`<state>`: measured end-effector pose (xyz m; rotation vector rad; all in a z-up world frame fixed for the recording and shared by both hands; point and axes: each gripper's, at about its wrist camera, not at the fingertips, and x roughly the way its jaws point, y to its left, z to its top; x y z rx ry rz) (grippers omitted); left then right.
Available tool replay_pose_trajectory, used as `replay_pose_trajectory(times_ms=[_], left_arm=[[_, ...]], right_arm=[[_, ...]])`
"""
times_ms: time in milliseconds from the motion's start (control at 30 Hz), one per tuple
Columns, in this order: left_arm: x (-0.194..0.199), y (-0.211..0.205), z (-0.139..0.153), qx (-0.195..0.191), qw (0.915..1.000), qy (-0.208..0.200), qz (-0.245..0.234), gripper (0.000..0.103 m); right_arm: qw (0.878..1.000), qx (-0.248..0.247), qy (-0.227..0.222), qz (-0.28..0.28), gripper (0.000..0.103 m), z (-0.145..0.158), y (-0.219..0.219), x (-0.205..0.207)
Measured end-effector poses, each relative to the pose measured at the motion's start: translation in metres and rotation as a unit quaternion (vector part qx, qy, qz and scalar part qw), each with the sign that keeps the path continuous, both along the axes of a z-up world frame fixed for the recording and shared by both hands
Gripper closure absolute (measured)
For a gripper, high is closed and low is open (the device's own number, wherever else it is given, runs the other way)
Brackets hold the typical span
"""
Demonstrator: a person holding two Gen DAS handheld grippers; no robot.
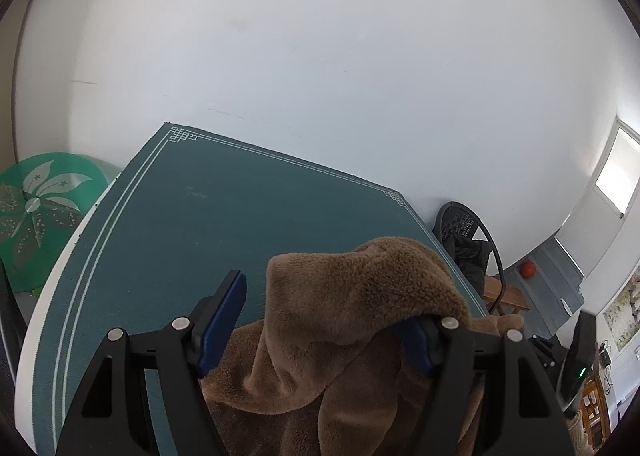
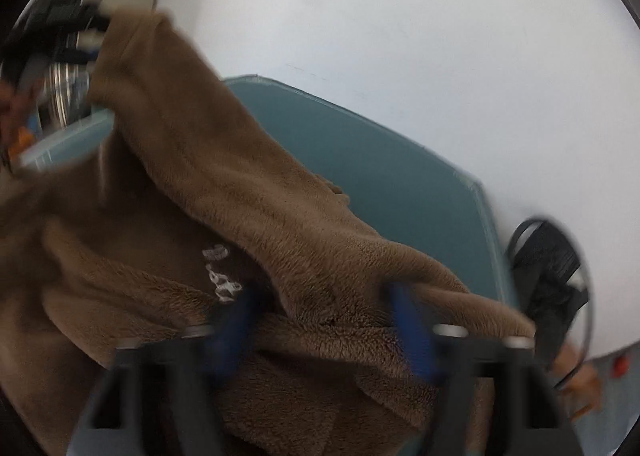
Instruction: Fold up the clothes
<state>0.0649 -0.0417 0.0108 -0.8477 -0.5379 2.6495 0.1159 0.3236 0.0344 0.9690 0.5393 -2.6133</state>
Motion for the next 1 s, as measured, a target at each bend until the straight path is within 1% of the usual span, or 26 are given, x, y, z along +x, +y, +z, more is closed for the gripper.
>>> replay_pose_trajectory(times_ms=[67,133,167,233,367,400,433,467,567,667,800,867,1000], left_arm=[[-0.002,0.0,0.001,0.003,1.0,0.0,-0.002,0.027],[-0.009,0.001,0.0,0.007,1.0,-0.003,-0.003,0.027],[-0.014,0.002,-0.001,0.009,0.9999,-0.007,-0.005,0.027],[-0.028,0.006,-0.004,0.007,0.9998,-0.019,-0.01,0.023],[-0.059,0.015,-0.017,-0.013,0.9978,-0.064,-0.009,0.022],[-0.064,0.017,-0.02,-0.019,0.997,-0.074,-0.008,0.022],[-0.068,0.018,-0.024,-0.024,0.9962,-0.084,-0.007,0.022],[-0.072,0.018,-0.027,-0.027,0.9954,-0.092,-0.007,0.022],[-0.077,0.014,-0.035,-0.028,0.9939,-0.107,-0.009,0.022],[-0.081,0.01,-0.042,-0.021,0.9927,-0.118,-0.012,0.022],[-0.087,-0.001,-0.042,-0.024,0.9924,-0.12,-0.005,0.022],[-0.091,-0.007,-0.039,-0.027,0.9926,-0.118,0.001,0.022],[-0.098,-0.015,-0.037,-0.027,0.9926,-0.118,0.005,0.022]], right_arm=[[0.999,-0.029,0.021,-0.022,0.069,0.015,0.013,-0.004],[0.996,-0.05,0.047,-0.055,0.069,0.028,0.026,-0.011],[0.994,-0.063,0.056,-0.074,0.069,0.032,0.034,-0.019],[0.987,-0.089,0.072,-0.112,0.069,0.041,0.051,-0.033],[0.978,-0.11,0.052,-0.168,0.067,0.029,0.072,-0.082],[0.977,-0.115,0.04,-0.174,0.058,0.023,0.076,-0.093],[0.976,-0.122,0.026,-0.177,0.052,0.018,0.079,-0.104],[0.975,-0.128,0.017,-0.18,0.052,0.012,0.082,-0.11],[0.973,-0.138,0.005,-0.187,0.051,0.001,0.09,-0.117],[0.969,-0.151,-0.003,-0.194,0.05,-0.006,0.098,-0.116],[0.967,-0.166,-0.012,-0.194,0.05,-0.012,0.102,-0.112],[0.967,-0.17,-0.012,-0.191,0.05,-0.009,0.091,-0.096],[0.961,-0.225,-0.037,-0.155,0.05,0.003,0.091,-0.094]])
